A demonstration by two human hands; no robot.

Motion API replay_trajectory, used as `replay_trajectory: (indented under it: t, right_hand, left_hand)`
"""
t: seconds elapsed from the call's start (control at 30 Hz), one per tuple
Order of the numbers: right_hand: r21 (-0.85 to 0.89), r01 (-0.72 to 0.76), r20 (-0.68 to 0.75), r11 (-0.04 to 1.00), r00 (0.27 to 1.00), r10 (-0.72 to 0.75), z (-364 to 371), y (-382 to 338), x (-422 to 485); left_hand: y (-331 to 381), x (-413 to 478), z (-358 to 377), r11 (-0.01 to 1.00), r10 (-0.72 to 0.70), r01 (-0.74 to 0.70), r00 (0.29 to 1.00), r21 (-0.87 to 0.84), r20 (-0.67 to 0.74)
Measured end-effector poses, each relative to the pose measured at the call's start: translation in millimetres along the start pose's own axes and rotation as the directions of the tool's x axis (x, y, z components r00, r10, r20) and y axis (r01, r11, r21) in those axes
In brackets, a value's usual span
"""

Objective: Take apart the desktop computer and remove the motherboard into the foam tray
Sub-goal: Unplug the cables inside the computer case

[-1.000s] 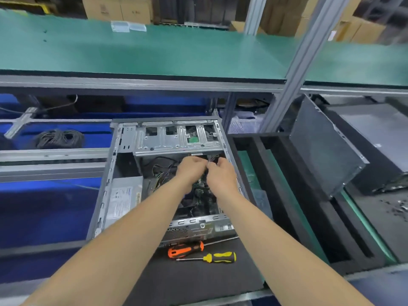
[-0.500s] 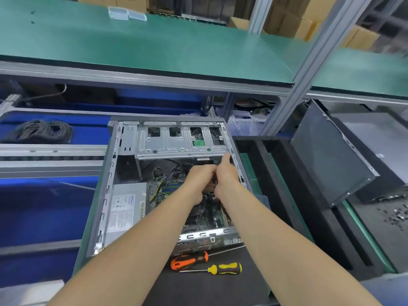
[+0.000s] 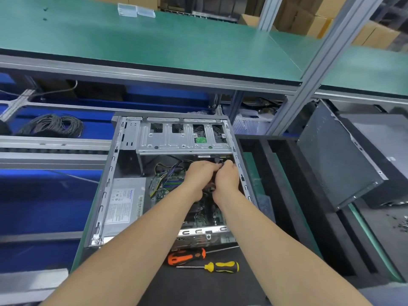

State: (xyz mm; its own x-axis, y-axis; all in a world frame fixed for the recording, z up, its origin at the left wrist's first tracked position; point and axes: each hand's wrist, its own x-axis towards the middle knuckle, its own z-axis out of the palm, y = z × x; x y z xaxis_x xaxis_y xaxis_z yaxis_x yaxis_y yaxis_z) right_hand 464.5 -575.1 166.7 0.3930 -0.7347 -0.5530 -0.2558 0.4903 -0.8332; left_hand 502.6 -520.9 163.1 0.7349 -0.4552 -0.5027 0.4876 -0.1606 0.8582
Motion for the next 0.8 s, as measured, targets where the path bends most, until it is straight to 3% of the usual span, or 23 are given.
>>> replay_trajectory:
  t: [0.1,0.23,0.33,0.4,0.57,0.7,0.8]
  right_hand:
    - [0.064,-0.099,0.057,0.993,0.994,0.095,-8,-4,-5]
    - [0.209,-0.241,0.209,0.948,0.958,0.197,-23,-4,-12]
    - [0.257,-0.272,0.316,0.927,0.930,0.185,-31,-6,-17]
    - [0.248,-0.221,0.313,0.943,0.940,0.138,-35,-4,-18]
    - [0.150,-0.097,0.271,0.984,0.961,0.053,-38,8,-18]
    - [0.073,-0.092,0.180,0.993,0.981,0.077,-31,4,-15]
    - [0.093,-0.155,0.245,0.984,0.961,0.129,-26,-3,-13]
  left_hand:
    - [2,-3,3,1.000,-0.008,0.007,1.000,-0.010,-0.010]
    - [-6,-11,-2,0.970,0.179,-0.174,0.984,0.169,-0.018]
    - [-6,-16,-10,0.830,0.370,-0.360,0.927,0.425,0.062]
    - [-6,-15,-12,0.795,0.410,-0.379,0.911,0.474,0.041]
    - [-7,-16,-11,0.824,0.369,-0.339,0.929,0.455,0.023]
    - [-12,-13,-16,0.975,0.163,-0.159,0.987,0.154,-0.012]
    - [-13,-12,-18,0.995,0.094,-0.092,0.994,0.033,-0.050]
